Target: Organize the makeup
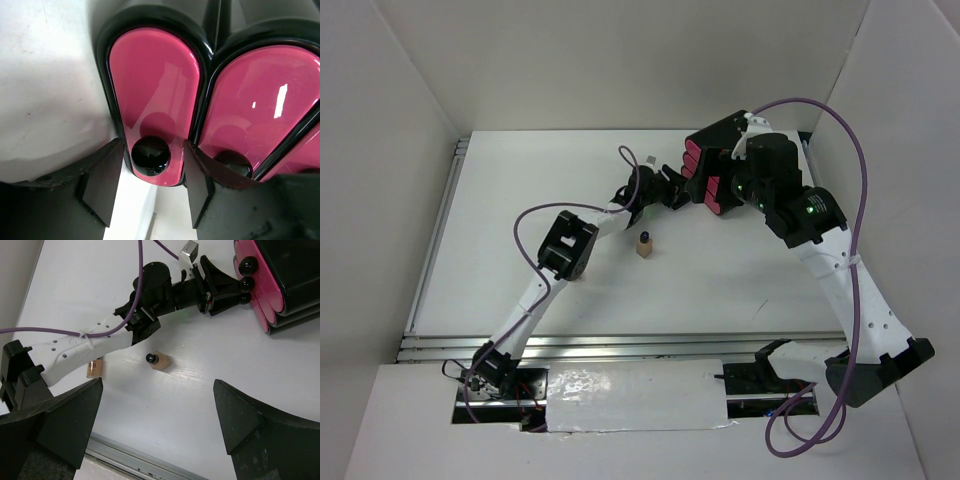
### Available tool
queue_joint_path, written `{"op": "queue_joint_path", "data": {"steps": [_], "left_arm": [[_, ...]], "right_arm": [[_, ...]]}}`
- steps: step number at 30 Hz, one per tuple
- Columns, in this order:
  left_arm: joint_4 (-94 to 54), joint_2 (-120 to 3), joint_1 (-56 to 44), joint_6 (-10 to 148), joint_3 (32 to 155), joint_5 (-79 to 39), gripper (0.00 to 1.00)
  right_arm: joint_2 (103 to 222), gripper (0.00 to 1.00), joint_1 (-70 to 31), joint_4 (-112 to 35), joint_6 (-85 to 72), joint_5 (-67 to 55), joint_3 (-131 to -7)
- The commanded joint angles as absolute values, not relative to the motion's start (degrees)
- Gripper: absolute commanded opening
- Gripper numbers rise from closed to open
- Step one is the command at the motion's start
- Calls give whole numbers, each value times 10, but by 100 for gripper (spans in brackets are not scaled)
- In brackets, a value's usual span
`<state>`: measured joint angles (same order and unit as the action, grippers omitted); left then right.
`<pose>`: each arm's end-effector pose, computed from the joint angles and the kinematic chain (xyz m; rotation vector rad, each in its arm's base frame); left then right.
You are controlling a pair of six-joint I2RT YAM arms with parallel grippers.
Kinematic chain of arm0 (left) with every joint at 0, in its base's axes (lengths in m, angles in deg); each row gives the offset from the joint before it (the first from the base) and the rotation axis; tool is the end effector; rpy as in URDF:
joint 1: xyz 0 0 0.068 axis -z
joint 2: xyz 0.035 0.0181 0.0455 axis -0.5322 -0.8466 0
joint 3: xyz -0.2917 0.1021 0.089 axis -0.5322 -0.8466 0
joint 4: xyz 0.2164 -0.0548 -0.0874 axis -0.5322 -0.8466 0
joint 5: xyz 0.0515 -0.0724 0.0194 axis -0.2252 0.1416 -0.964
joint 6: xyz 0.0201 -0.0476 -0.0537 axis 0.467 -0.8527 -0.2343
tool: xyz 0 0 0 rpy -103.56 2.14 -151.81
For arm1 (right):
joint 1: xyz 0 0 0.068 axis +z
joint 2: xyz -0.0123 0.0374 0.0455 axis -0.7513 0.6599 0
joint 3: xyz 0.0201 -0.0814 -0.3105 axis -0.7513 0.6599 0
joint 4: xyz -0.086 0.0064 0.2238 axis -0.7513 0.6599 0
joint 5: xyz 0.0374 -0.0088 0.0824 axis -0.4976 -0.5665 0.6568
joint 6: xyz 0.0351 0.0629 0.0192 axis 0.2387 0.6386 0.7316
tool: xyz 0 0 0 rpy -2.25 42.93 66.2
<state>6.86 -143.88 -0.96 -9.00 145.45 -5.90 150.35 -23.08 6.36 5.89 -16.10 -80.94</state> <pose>0.5535 -0.3629 0.1217 -0.6858 1.9734 -1.7829 0.2003 0.0936 0.4727 -0.0963 2.0664 0.4479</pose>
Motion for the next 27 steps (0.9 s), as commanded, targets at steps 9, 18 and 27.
{"op": "queue_joint_path", "data": {"steps": [9,18,27], "left_arm": [[138,-1455,3,-117,1441,-60,41],[161,-1375,-24,-87,1331,-72,17],[217,-1270,-77,-67,1153,-74,16]], "right_arm": [[1499,100,-230,36,53,-156,-804],[1499,100,-230,36,55,-152,-801],[1506,100,-230,21,59,-140,-790]]}}
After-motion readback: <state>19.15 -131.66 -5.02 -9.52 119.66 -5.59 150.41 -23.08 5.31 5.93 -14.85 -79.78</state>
